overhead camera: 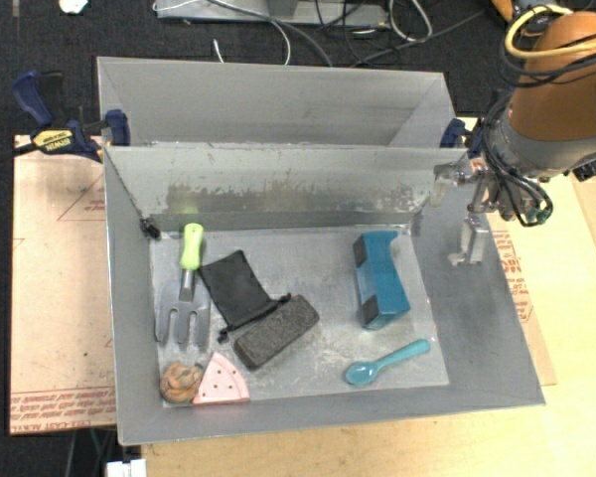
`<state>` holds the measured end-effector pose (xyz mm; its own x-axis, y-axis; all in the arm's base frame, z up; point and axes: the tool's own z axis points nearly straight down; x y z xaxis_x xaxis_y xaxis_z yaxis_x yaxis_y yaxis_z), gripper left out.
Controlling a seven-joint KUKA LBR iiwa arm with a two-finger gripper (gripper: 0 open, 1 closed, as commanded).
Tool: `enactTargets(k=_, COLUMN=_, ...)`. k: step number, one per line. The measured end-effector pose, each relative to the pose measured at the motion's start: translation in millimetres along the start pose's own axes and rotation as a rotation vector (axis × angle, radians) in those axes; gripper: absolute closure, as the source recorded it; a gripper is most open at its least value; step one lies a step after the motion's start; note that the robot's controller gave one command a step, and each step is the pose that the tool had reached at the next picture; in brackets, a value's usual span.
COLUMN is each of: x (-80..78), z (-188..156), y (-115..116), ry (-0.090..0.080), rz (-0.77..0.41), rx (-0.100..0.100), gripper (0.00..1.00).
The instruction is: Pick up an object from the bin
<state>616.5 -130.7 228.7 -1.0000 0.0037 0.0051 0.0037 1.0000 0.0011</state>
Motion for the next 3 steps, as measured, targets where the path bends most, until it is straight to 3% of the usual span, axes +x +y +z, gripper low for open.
enactTargets(k=1, x=-1.4, z=-5, y=1, ry=-0.008, rz=-0.003, rx=0.001, gripper=0.00)
enactTargets(k=2, x=-4.9, z=45, y=60, ry=-0.011, rz=0.040, rx=0.001, gripper=0.00)
enactTargets(k=3, x=-0.5, z=71, y=87, ry=-0.011, rz=0.191, rx=-0.003, gripper=0.00)
